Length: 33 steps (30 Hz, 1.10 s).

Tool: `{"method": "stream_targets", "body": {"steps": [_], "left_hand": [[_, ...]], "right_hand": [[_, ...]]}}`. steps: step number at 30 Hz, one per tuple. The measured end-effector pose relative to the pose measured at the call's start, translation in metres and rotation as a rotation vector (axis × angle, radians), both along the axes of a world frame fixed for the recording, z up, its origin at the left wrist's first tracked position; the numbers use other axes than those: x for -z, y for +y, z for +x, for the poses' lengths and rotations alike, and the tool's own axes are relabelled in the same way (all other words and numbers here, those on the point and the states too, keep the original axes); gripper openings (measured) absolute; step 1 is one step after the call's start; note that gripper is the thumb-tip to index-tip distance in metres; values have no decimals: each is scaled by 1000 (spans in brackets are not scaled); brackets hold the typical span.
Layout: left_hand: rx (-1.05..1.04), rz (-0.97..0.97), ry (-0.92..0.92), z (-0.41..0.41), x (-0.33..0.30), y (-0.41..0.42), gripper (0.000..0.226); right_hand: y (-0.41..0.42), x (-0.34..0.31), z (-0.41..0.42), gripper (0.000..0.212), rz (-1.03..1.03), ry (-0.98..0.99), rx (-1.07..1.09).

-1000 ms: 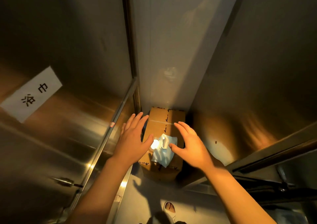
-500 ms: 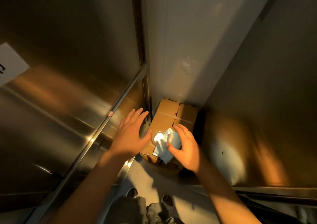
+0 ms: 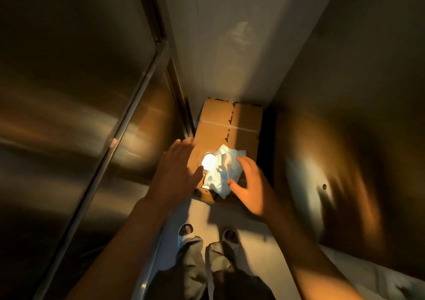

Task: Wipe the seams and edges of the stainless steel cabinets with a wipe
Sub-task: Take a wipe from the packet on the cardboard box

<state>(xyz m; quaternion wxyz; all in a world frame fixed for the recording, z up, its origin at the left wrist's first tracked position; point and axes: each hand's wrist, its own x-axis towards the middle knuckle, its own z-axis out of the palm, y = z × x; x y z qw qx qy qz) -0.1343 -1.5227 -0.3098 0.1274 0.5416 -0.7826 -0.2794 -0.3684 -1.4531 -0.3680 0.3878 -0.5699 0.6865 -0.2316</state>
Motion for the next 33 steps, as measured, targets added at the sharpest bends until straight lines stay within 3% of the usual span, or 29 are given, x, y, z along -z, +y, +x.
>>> {"method": "stream_targets", "body": {"steps": [14,19,26,33], "left_hand": [[122,119,14,-36,150,-27,62],[147,127,-62,-42,199,-27,66],[280,191,-253,-45,238,-27,65],[270,203,-159,-47,239,-23,57]], "right_hand": [[-34,104,1,62,35,-95,109],[-49,137,-2,56,41,-78,120],[-68,176,8,48,34,29,117],[-75,197,11,43,133,123,90]]}}
